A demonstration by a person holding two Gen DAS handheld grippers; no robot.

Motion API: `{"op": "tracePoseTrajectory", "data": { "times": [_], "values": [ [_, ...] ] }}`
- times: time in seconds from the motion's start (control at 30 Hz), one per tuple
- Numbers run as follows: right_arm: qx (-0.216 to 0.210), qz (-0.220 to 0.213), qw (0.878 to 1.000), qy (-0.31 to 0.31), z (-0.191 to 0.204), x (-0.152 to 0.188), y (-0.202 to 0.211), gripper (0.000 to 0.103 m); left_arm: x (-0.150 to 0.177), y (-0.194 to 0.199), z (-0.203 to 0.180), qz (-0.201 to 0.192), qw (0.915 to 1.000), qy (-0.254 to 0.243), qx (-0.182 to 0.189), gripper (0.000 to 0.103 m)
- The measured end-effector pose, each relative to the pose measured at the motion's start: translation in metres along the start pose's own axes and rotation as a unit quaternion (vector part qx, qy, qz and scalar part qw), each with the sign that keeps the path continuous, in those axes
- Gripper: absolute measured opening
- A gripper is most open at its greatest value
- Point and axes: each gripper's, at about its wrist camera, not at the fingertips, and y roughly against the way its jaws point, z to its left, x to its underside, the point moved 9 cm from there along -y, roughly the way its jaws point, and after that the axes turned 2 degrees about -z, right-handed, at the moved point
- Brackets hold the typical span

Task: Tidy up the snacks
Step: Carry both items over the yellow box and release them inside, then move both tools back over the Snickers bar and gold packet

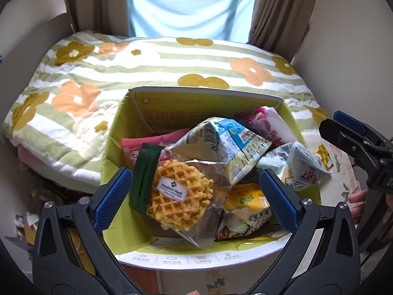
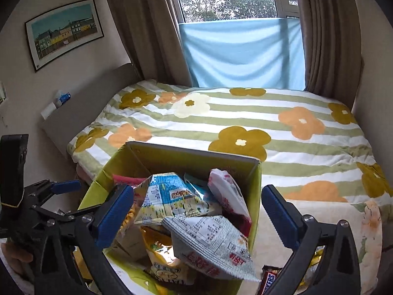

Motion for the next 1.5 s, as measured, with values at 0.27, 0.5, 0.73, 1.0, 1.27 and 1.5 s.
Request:
{"op": "tracePoseTrajectory", "data": {
  "times": [0.27, 0.5, 0.73, 1.0, 1.27, 1.5],
  "values": [
    [0.014, 0.003, 1.0, 0.019, -0.017, 0.009, 0.022, 0.103, 0.005, 0.01, -0.029, -0.003, 1.0, -0.008, 0.004, 0.103],
    [0.005, 0.003, 1.0, 0.027, -0.057, 0.016, 0.048, 0.103, 0.015, 0.021, -0.07, -0.01, 0.9998, 0.001, -0.016, 0.103],
    [-0.014, 0.009, 0.997, 0.077, -0.119, 0.017, 0.08, 0.103, 0.023, 0.03, -0.136, -0.026, 0.9982, 0.03, -0.045, 0.103],
    [-0.038, 0.039, 0.989, 0.139, -0.192, 0.031, 0.086, 0.103, 0.058, 0.026, -0.213, -0.037, 0.9945, 0.067, -0.072, 0.103],
    [-0.074, 0.045, 0.978, 0.192, -0.21, 0.047, 0.08, 0.103, 0.089, 0.008, -0.263, -0.032, 0.9941, 0.07, -0.076, 0.103],
    [-0.103, 0.065, 0.973, 0.195, -0.226, 0.074, 0.053, 0.103, 0.111, -0.036, -0.28, -0.014, 0.9952, 0.047, -0.085, 0.102]
  ]
}}
